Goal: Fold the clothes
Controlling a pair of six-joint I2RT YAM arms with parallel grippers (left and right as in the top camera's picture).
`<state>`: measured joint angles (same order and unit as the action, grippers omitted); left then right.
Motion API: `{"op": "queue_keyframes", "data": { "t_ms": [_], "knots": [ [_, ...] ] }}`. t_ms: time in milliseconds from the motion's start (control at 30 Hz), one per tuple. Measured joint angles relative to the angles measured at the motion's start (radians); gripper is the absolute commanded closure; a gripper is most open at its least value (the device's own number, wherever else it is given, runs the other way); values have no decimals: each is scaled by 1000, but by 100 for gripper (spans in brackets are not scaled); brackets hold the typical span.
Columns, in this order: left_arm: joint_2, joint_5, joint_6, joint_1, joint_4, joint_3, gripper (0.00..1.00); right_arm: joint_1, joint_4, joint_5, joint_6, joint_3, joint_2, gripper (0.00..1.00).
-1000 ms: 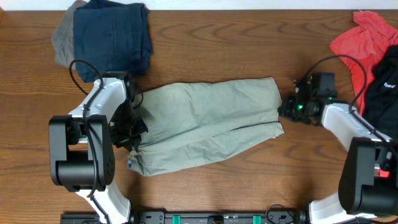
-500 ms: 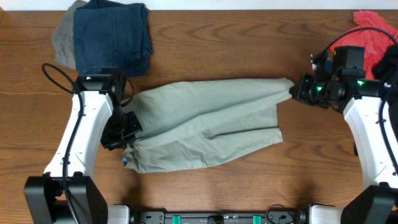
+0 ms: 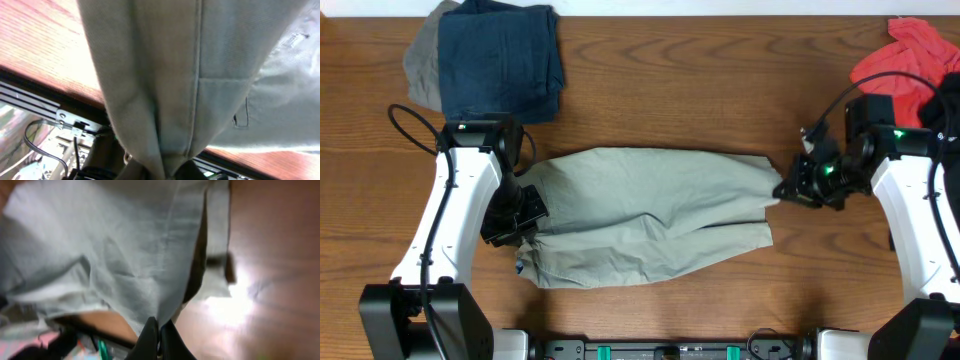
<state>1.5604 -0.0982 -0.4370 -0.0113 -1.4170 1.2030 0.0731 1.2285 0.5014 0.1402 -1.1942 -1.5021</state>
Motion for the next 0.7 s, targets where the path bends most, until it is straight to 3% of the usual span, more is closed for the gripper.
{"op": "queue_keyframes", "data": {
  "t_ms": [133,167,467,700],
  "knots": [
    [0,1,0,0,4,0,32,-32,48,6,-31,7,14,99],
    [0,1,0,0,5,-1,29,-38,49,7,-36,8,24,99],
    [0,9,-6,1,-7,-2,27,-44,66,-76,-31,11,196,99],
    [0,-8,-4,0,-23,-2,26,-43,54,-146,-12,11,208,99]
  ]
}}
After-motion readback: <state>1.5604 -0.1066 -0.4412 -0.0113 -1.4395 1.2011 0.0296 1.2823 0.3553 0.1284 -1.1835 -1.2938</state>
